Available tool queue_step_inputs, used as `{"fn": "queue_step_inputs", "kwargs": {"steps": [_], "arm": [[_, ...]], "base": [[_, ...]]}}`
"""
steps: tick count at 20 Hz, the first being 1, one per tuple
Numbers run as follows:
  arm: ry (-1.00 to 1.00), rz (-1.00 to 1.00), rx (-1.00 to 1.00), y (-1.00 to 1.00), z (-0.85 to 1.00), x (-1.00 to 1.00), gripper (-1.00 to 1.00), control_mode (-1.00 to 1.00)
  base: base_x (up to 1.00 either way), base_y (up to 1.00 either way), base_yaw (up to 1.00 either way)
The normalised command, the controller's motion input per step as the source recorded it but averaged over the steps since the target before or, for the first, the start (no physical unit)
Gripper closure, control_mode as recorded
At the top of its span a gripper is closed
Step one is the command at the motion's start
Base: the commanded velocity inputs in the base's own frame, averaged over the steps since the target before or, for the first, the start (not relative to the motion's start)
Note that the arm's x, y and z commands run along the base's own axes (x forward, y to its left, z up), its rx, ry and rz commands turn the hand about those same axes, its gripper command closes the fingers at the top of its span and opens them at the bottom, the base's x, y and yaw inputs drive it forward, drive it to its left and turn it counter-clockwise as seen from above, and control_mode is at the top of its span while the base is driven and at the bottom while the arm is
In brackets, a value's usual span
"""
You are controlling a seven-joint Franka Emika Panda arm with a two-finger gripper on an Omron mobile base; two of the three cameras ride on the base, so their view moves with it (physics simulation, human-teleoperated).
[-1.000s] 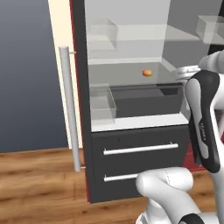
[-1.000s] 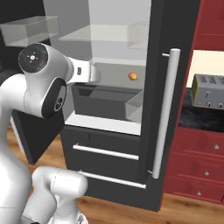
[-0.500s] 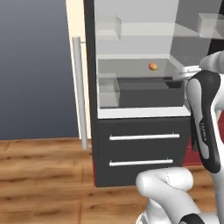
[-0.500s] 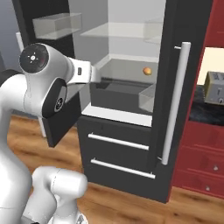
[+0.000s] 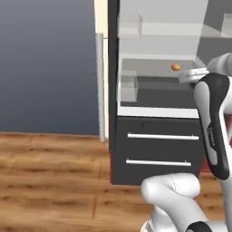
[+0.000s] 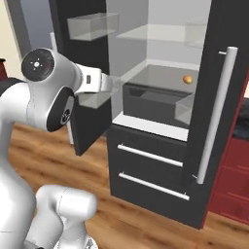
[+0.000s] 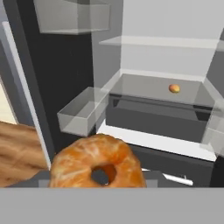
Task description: Retrieve the tangerine and mango from the fridge and place them into the bowl on the dining table.
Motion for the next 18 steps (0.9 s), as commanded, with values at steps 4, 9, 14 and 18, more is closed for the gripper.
{"fn": "queue_step_inputs", "kwargs": {"steps": [4, 9, 14, 18], "arm": [[0.00, 0.00, 0.00, 0.00, 0.00, 0.00, 1.00, 1.00], [0.00, 0.00, 0.00, 0.00, 0.00, 0.00, 1.00, 1.00], [0.00, 0.00, 0.00, 0.00, 0.00, 0.00, 1.00, 1.00], [0.00, 0.00, 0.00, 0.00, 0.00, 0.00, 1.00, 1.00]], "base": [[-0.79, 0.03, 0.38], [-0.85, 0.05, 0.48], [-0.57, 0.11, 0.60], [-0.27, 0.18, 0.68]]}}
